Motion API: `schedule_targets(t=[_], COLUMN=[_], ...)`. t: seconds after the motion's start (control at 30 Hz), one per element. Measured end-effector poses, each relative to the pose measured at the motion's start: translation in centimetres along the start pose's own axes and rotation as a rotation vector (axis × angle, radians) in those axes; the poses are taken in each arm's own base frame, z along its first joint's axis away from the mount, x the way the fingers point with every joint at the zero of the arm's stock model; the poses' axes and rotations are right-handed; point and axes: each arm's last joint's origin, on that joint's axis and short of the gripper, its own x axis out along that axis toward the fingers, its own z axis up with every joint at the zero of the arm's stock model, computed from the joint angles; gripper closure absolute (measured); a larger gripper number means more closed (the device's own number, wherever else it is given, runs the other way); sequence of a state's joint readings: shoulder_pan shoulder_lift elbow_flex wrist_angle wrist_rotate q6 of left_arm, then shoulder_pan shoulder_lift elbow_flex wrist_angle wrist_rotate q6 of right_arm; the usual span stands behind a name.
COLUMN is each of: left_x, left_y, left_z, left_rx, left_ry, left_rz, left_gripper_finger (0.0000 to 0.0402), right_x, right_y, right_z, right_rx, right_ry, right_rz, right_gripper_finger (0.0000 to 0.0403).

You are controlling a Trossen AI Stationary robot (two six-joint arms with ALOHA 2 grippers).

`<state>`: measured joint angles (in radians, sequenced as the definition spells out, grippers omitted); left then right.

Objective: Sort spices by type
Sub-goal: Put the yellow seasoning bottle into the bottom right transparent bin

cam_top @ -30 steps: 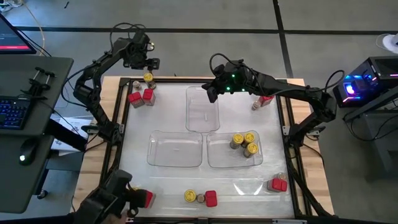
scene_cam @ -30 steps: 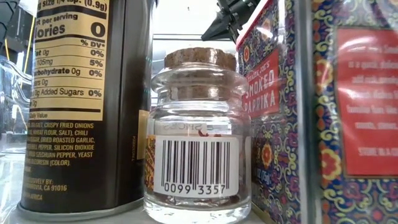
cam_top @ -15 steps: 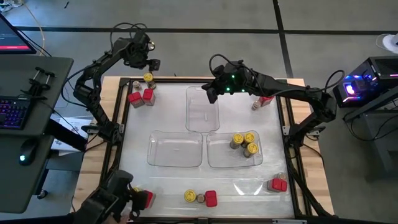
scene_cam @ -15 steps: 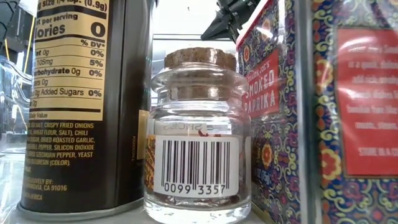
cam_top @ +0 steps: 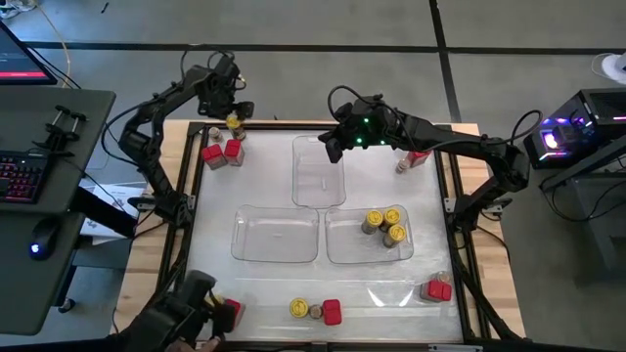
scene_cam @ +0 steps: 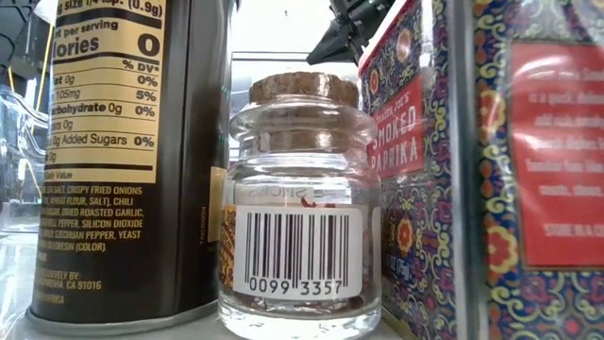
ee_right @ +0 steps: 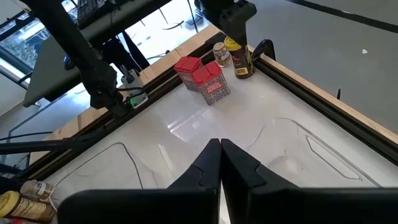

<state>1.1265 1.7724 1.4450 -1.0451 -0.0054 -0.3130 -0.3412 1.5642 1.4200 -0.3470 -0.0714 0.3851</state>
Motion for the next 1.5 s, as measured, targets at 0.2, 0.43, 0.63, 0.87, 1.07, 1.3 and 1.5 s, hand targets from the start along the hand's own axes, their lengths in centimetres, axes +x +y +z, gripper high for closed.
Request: schedule_targets(t=[0.2,0.43,0.63,0.87,1.07,1.3,1.5], left_x=[1.9,3.2,3.2,2.7,-0.4,-6.3,-10.9], left_y=[-0.5,-0.8,-0.7,-1.0,-3.0,-8.0,-14.1], left_z=[0.1,0.3,0.2,0.5,-0.5,-5.2,-12.9], left_rx=[0.011,0.012,0.049,0.072,0.183,0.414,0.654], left_ry=[0.051,0.073,0.084,0.059,-0.033,-0.151,-0.215], left_rz=[0.017,0.025,0.028,-0.025,-0.143,-0.287,-0.459], left_gripper_finger=[0.0105,0.0105,0.0137,0.0209,0.0209,0.0209,0.0209], right_x=[0.0,0.0,0.0,-1.8,-6.2,-11.3,-14.2], right_y=[0.0,-0.1,-0.1,0.4,1.3,1.7,1.8], right_z=[0.0,-0.1,-0.1,0.5,1.2,0.9,0.8], right_rx=[0.003,0.008,0.008,-0.031,-0.072,-0.117,-0.196], right_ry=[0.002,0.014,0.014,-0.02,-0.048,-0.043,-0.074], right_rz=[-0.001,-0.006,-0.006,0.023,0.082,0.081,0.086], right_gripper_finger=[0.0402,0.0402,0.0402,0.0402,0.0402,0.0402,0.0402])
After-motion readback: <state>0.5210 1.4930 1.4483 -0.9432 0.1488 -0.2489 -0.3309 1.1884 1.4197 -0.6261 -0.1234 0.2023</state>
